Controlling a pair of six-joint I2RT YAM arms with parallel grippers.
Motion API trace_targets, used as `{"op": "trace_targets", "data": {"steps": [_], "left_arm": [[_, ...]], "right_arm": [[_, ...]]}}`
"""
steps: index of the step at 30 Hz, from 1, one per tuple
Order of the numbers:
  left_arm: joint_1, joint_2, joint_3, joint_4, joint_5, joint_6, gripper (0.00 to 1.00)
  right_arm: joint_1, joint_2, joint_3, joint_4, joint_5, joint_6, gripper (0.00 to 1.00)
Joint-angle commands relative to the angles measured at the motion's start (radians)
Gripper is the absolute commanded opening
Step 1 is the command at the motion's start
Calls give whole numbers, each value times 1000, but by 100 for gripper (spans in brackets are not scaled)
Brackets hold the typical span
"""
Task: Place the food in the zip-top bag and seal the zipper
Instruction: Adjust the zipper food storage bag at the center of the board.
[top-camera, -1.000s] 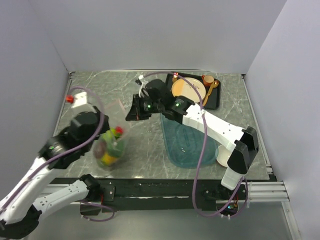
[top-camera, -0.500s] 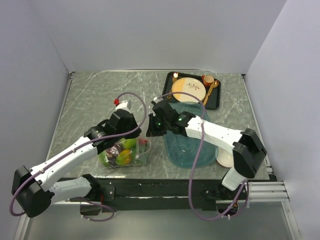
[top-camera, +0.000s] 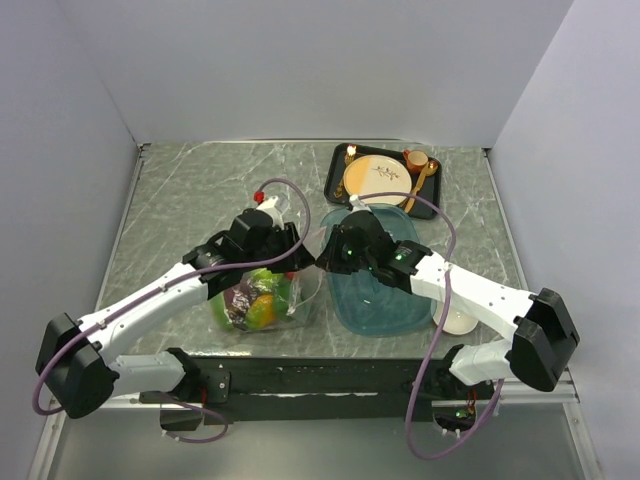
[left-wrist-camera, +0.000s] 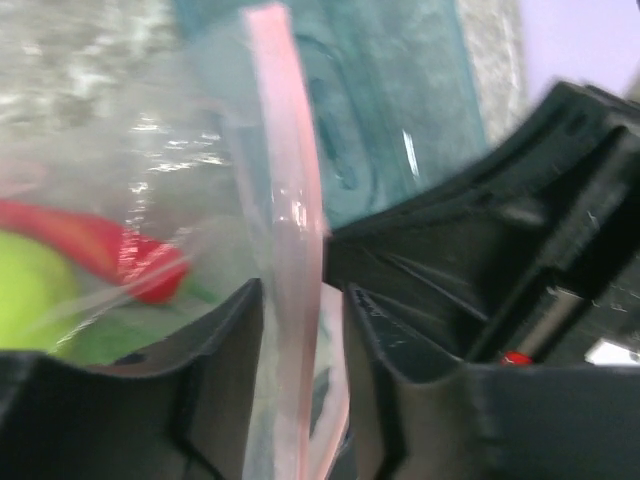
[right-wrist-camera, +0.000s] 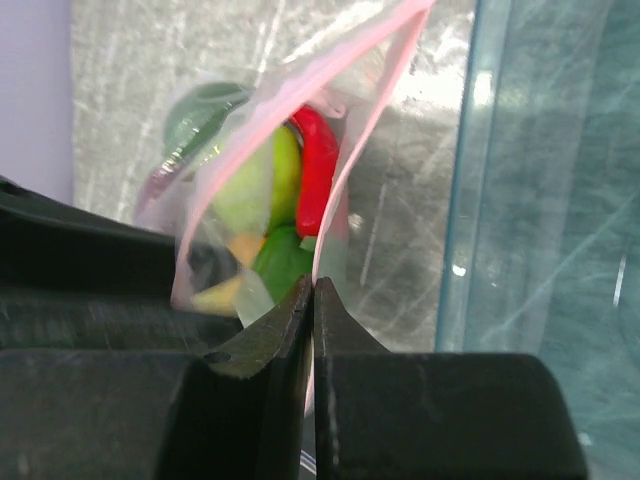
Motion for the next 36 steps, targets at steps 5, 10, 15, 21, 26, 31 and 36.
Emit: {"op": "trace_targets", "data": {"steps": [5,10,15,21,26,31,36], "left_arm": [[-12,68,65,104,322,72,56],[-19,68,42,102,333,63,59],[-21,14,33,57,270,43,60],[-21,-169,32,-55,-49,-8,73],[-19,-280,0,-128,-144,-8,75],[-33,-407,-131,-112,-100,12,71],[-90,-579,-301,-25,-126,11,63]], "right_arm": [[-21,-37,-11,72,45,40,10],[-45,-60,-24,61,51,46,10],[-68,-89,-42,67,45,55,10],[-98,-123,-64,75,36,81,10],[-133,-109,-70,58,7,89,10],[-153,-97,-58,60,-36,81,11],[-164,-121,-45,56,-62,99,11]]}}
